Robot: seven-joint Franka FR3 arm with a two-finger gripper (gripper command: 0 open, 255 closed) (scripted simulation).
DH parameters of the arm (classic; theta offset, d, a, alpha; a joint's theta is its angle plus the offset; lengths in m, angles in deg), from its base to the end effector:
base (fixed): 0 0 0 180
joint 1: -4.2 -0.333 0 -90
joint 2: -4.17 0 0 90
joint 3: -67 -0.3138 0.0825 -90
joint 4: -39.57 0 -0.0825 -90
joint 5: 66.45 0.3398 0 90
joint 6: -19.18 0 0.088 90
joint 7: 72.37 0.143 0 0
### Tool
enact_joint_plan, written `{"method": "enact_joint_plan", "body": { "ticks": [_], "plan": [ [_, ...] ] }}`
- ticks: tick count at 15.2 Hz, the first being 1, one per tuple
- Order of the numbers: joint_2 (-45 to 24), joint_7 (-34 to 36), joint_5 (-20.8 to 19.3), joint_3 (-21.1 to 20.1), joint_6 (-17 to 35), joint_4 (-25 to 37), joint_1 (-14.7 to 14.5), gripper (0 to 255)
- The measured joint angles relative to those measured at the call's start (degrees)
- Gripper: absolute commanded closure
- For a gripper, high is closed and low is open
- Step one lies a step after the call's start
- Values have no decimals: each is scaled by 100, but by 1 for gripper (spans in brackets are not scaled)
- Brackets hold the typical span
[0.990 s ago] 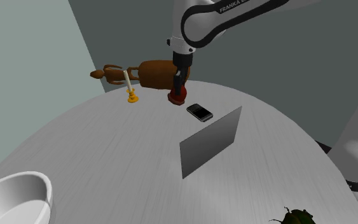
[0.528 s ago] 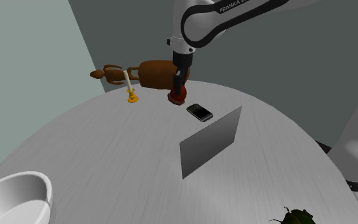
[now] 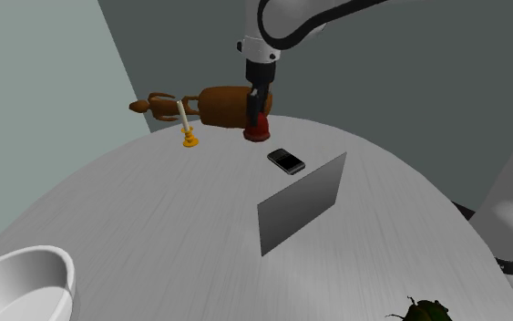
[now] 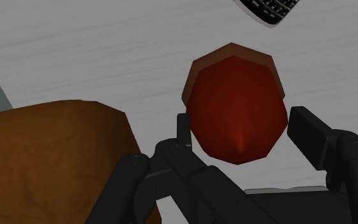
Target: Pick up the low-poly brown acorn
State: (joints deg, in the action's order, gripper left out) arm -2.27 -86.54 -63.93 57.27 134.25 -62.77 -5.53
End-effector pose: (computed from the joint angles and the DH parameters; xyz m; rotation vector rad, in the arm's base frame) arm 0.5357 0.1901 0.4728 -2.9491 -0.8615 -0.1667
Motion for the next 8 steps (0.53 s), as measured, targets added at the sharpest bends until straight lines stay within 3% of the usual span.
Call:
{"method": "enact_joint_plan", "body": {
  "ticks": [8],
  "plan": [
    [94,22,6,0,-569,478,3,255]
  ]
}}
